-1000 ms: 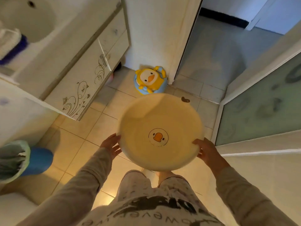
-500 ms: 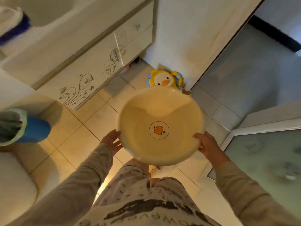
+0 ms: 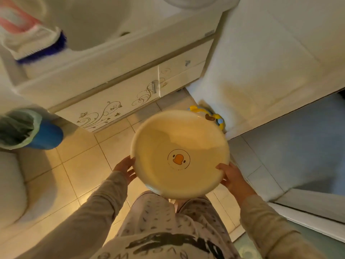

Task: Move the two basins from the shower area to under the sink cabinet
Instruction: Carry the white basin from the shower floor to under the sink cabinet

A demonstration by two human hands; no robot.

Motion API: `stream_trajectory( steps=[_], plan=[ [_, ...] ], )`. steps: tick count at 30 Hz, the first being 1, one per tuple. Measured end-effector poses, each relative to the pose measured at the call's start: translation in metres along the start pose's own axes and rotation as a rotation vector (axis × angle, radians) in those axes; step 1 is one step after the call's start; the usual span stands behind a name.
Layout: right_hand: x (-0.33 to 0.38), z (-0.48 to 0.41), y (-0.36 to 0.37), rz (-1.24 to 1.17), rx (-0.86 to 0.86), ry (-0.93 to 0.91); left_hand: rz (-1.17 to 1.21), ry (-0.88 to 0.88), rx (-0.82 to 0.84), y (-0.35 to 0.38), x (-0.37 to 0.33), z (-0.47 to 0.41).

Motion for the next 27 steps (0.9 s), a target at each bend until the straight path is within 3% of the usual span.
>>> stream_trajectory(
  steps=[12,20,27],
  plan=[
    [0.045,-0.092,0.09,0.379,0.245,0.13,0.225,-0.072,-0.242,-0.005,0.024,-0.019],
    [0.041,-0.127,0.107,0.565,0.209,0.199,0.32,-0.168,-0.321,0.0,0.055,-0.046],
    [0.006,-0.178,0.111,0.68,0.155,0.203,0.282,-0.257,-0.29,-0.004,0.094,-0.123]
  ],
)
Point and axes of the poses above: each hand's wrist, its own z-axis away from the middle knuckle, its own y-axis out of the palm, x = y × z, the point moved 8 cm from there along -z, towards the middle knuckle, and after that the axes turned 13 degrees about -z, right-handed, at the moved point
